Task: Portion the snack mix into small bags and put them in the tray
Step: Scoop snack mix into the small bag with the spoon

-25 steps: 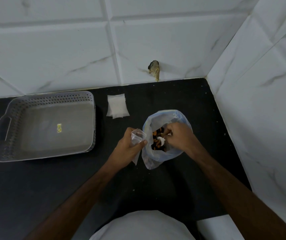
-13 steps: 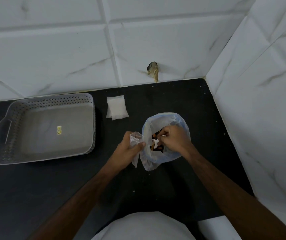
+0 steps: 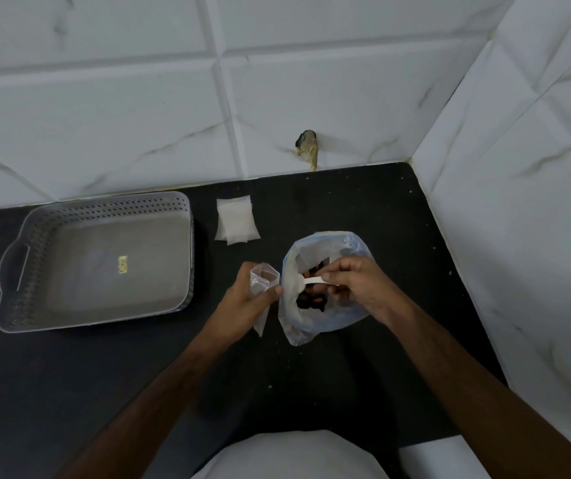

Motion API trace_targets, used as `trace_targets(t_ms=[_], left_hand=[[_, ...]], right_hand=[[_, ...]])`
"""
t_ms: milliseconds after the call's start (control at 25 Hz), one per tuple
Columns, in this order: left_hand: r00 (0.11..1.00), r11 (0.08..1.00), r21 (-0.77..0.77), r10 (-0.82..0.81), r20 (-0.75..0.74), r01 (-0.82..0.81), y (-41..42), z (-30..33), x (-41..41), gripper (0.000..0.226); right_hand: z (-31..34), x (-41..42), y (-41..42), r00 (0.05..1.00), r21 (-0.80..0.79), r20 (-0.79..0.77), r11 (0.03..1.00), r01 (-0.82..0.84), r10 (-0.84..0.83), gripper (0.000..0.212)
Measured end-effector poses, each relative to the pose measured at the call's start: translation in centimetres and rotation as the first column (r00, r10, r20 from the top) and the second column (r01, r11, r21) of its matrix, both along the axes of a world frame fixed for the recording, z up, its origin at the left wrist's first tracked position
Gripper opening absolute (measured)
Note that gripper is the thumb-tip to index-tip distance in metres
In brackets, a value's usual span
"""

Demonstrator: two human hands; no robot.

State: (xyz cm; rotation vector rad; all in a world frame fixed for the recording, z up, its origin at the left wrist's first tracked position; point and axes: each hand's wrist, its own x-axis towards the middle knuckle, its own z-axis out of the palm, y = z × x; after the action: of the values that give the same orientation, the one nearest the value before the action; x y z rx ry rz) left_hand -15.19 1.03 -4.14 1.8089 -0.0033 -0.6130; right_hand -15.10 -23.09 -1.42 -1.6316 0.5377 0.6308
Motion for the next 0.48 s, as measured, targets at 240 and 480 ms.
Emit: trace_targets(t_ms=[240,480], left_hand=[[0.997,1.000,0.001,-0.012,0.073,0.012,-0.5,1.3,-0.1,0.034],[0.977,0.998,0.050,-0.054,0.206,0.045,-1.1,1.2,0.0,0.033]], right_hand=[[1.8,-1.4,-2.2,0.997,0.068,0.049,0.996,0.051,-0.054,0.015],[2.9,-2.3,-3.1,0.971,-0.257,0.202,0.964,-0.074,0.128,0.014]])
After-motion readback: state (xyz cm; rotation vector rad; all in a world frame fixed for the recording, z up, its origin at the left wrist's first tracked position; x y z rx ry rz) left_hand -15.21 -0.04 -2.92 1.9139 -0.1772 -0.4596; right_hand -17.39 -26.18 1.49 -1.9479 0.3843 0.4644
